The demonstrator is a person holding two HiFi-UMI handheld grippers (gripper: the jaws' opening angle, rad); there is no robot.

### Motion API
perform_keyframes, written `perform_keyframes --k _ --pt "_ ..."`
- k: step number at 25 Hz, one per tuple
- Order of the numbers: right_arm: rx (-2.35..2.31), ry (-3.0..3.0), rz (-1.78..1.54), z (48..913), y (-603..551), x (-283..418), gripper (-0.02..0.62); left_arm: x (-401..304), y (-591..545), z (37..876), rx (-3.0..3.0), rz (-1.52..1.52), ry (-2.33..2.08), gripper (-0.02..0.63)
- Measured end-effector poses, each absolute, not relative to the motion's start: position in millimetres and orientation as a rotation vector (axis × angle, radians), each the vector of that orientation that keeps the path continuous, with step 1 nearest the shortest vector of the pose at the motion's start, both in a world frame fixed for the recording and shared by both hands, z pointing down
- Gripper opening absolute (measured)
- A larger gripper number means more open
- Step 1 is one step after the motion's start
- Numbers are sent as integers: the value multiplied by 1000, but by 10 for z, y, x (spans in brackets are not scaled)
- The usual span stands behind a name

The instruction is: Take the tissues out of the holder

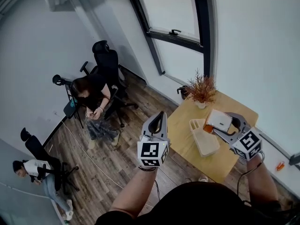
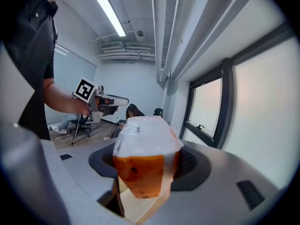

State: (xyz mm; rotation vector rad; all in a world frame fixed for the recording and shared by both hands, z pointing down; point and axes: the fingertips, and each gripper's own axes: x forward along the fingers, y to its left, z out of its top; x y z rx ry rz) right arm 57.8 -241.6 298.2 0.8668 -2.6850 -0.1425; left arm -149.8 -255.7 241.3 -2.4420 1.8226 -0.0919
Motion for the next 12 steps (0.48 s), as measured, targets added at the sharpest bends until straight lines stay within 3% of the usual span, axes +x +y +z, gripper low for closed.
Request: perform_keyframes --k 12 --pt "885 -2673 -154 2981 -2629 638 281 -1459 -2754 2425 -2451 -109 1783 5"
